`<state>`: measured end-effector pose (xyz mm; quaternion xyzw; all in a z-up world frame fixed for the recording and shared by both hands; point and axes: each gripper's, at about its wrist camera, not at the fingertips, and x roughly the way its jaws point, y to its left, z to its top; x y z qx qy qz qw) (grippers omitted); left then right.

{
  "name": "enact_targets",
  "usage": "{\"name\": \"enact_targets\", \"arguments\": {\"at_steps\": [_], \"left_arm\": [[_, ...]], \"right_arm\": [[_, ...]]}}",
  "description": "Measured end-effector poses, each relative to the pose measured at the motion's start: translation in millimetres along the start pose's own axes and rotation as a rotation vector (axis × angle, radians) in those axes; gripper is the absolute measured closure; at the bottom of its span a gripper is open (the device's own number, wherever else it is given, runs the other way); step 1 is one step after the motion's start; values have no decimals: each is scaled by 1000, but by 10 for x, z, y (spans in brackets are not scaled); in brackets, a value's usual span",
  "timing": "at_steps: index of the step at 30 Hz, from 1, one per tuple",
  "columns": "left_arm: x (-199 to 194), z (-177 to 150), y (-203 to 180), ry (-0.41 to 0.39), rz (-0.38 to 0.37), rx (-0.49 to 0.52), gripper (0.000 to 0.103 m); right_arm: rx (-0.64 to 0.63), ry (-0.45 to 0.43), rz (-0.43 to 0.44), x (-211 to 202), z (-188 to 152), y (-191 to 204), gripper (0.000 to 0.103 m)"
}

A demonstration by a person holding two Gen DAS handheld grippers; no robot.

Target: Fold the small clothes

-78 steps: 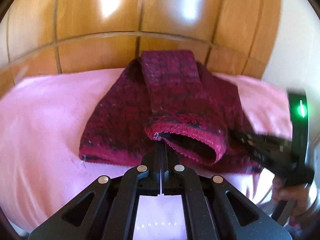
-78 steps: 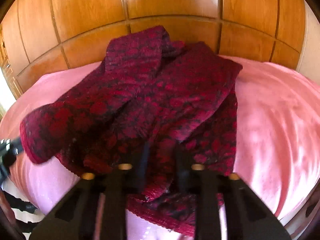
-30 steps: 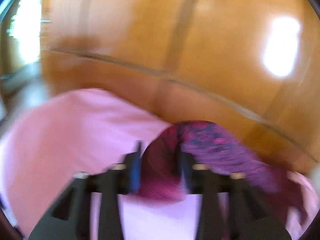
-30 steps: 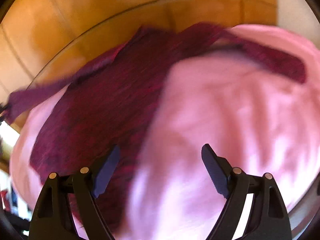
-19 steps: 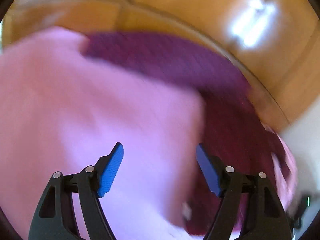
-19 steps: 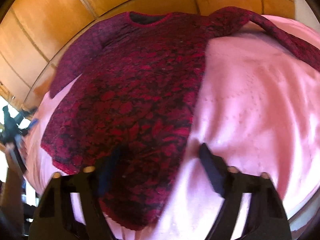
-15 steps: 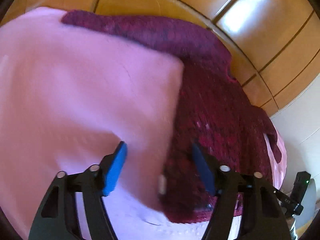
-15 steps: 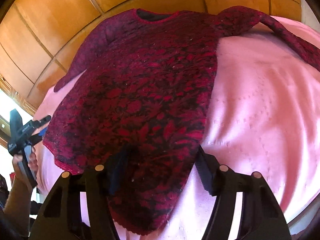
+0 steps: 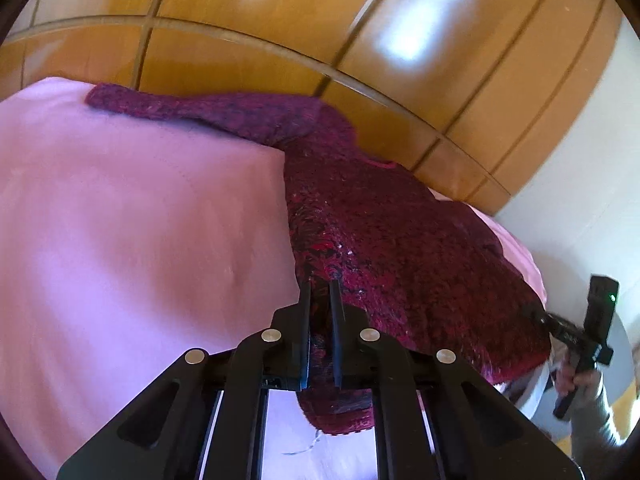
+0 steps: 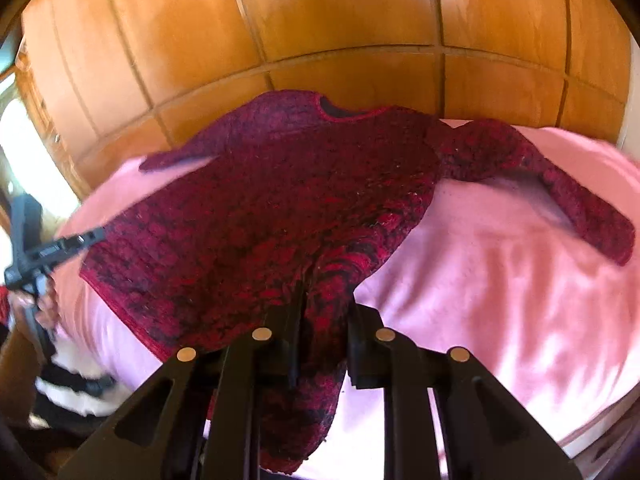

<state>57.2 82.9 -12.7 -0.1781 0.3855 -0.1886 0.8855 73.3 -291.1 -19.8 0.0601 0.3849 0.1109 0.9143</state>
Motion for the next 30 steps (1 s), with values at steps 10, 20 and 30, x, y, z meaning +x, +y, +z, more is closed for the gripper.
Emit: {"name": "enact_targets", "arguments": {"at_steps": [10, 20, 30], "left_arm": [[-127, -1013, -29, 151, 44, -115, 96], [85, 72, 609, -23, 199, -269, 54], [1044, 1605, 1541, -67, 394, -394, 53]], "right_arm": [[89, 171, -68, 75, -921, -467, 77], [64, -44, -128, -70, -342, -193, 23], [-119, -27, 21, 970, 73, 841, 23]]}}
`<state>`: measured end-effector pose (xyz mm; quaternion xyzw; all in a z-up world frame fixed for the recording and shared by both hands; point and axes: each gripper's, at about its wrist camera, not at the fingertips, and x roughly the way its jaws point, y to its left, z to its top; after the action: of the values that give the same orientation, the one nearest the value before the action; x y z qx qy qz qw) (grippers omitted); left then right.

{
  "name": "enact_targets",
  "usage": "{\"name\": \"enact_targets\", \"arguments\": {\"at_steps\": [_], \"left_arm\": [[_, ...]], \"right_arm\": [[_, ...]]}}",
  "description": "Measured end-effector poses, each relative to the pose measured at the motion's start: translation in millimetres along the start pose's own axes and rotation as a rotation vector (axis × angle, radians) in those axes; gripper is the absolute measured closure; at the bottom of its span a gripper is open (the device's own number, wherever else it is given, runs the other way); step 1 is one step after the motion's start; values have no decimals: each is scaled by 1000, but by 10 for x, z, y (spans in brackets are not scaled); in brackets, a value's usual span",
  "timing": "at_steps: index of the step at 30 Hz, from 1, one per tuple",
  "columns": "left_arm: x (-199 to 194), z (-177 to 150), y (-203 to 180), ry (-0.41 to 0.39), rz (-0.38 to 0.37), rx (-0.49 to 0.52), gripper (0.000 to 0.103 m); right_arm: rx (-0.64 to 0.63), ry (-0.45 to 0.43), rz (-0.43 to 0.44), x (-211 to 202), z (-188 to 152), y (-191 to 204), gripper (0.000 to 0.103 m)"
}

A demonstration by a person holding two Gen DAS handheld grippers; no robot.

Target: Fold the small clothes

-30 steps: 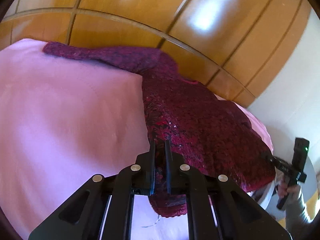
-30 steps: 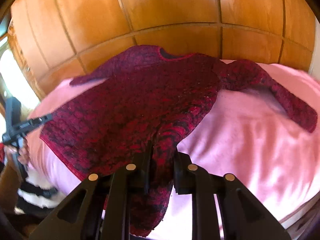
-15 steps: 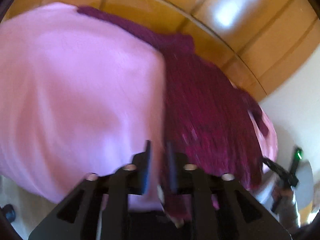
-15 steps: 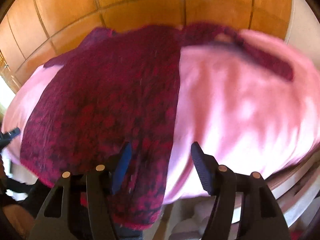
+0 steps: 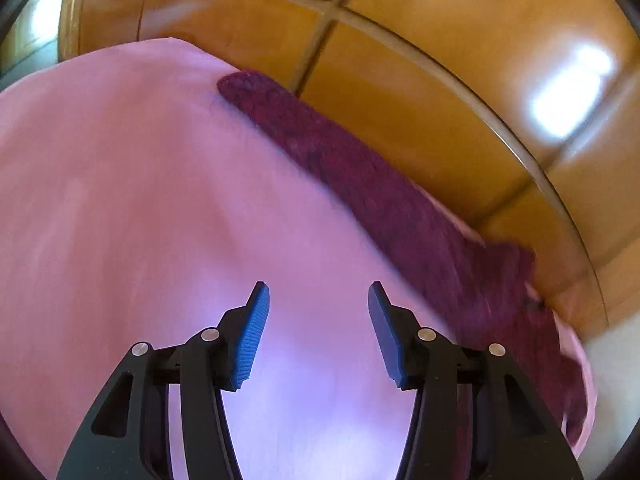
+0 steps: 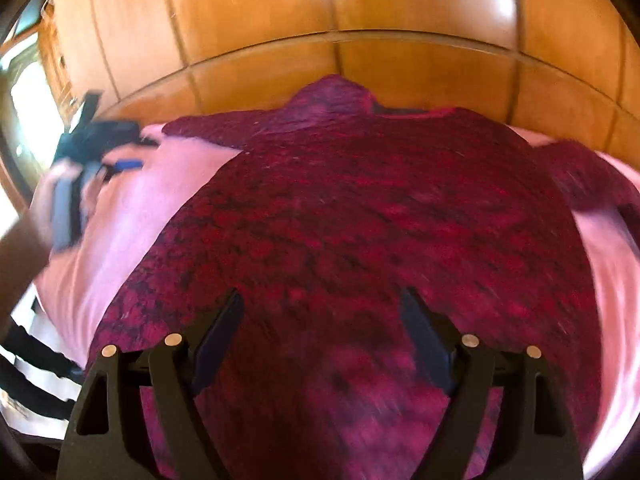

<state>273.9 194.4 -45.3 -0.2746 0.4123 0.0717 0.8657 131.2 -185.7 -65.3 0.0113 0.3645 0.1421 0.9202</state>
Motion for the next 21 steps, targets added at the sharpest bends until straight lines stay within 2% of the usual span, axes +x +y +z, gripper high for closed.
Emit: {"name": "enact_targets", "arguments": {"at_steps": [2, 5, 6, 7, 8, 9, 12, 13, 14, 17, 19, 21], "left_arm": [[234, 258, 62, 7, 51, -34, 53], [545, 615, 115, 4, 62, -65, 51], [631, 723, 150, -15, 100, -90, 51], [727, 827, 192, -24, 111, -115, 46], [810, 895, 223, -18, 114, -137, 40], [957, 999, 302, 0, 111, -202, 40], [1063, 1187, 338, -52, 96, -247, 38], [1091, 1225, 321, -53, 80, -241, 57], [1114, 1260, 310, -51, 68, -229, 94], [993, 1240, 342, -94, 18, -246, 94], [743, 1128, 433, -137, -8, -266, 94], [441, 987, 563, -186, 2, -270, 94]], "right_arm": [[-36, -6, -15, 160, 99, 78, 23], [-45, 13, -9, 375, 154, 92, 22], [-44, 27, -10, 462, 139, 113, 21], [-35, 31, -2, 503, 116, 89, 20], [-30, 26, 5, 557, 127, 121, 20], [-20, 21, 20, 564, 114, 96, 19], [3, 21, 42, 552, 67, 96, 18], [0, 24, 43, 545, 60, 94, 15], [-7, 28, 44, 575, 68, 104, 14], [-27, 40, 34, 609, 83, 139, 12], [-25, 42, 37, 612, 86, 134, 12], [-26, 42, 34, 608, 90, 141, 12]]}}
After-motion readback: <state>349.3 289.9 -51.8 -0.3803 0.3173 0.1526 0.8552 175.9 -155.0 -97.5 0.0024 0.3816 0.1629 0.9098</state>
